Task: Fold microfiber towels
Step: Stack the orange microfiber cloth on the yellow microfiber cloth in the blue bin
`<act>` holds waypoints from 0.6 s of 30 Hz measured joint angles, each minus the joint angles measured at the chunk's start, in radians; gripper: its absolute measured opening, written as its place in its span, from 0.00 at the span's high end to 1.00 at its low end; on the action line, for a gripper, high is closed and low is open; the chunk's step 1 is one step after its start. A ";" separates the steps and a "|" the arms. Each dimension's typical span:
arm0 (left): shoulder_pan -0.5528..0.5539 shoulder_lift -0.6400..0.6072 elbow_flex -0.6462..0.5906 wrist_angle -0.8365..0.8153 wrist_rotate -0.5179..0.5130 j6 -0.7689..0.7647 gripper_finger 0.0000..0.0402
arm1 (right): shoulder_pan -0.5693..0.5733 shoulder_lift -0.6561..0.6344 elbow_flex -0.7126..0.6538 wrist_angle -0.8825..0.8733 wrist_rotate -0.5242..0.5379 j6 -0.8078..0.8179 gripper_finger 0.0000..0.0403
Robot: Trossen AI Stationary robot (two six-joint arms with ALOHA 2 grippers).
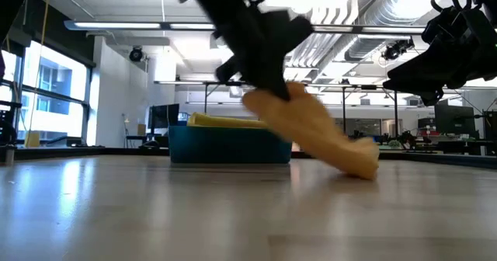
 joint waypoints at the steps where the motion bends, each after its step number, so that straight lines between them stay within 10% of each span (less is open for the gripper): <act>1: 0.017 0.000 0.024 0.005 -0.002 0.029 0.98 | 0.000 0.000 0.000 0.000 0.000 0.000 0.64; 18: 0.312 -0.002 0.165 0.102 -0.001 0.186 0.96 | 0.000 0.000 0.000 0.000 0.000 0.000 0.64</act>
